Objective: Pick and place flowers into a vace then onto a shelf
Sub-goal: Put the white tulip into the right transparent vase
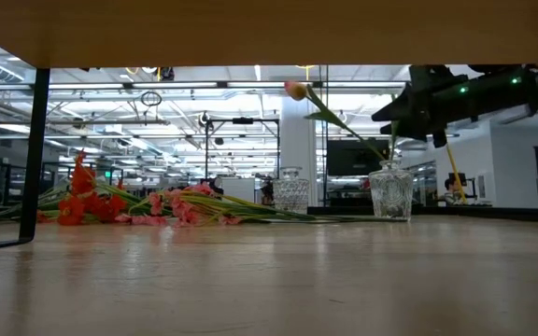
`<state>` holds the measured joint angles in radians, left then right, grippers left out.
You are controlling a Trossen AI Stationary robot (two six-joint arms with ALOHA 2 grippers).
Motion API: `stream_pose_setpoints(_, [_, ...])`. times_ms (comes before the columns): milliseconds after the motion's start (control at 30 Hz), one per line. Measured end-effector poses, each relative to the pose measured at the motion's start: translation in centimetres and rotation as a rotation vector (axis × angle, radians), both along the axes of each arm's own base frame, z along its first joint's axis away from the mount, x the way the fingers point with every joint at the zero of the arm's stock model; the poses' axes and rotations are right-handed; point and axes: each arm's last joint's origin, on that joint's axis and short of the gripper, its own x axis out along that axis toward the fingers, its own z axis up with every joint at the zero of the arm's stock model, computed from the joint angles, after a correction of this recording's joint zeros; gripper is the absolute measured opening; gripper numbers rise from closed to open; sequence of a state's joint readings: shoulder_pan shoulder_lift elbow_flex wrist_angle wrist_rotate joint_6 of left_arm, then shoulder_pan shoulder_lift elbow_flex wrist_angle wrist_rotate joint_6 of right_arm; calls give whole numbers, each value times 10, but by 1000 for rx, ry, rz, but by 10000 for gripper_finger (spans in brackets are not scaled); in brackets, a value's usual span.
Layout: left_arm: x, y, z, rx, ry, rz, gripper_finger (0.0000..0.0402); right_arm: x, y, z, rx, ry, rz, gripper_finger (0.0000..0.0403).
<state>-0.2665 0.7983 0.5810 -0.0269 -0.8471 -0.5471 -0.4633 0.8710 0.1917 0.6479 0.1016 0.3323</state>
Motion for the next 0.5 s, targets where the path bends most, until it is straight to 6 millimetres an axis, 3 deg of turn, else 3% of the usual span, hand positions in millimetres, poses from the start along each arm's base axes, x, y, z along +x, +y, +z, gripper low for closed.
stream_pose_setpoints(300, [1, 7, 0, 16, 12, 42, 399, -15, 8, -8, 173, 86, 8, 208])
stream_pose_setpoints(500, [1, 11, 0, 12, 11, 62, 399, -15, 13, -1, 278, -31, 124, 207])
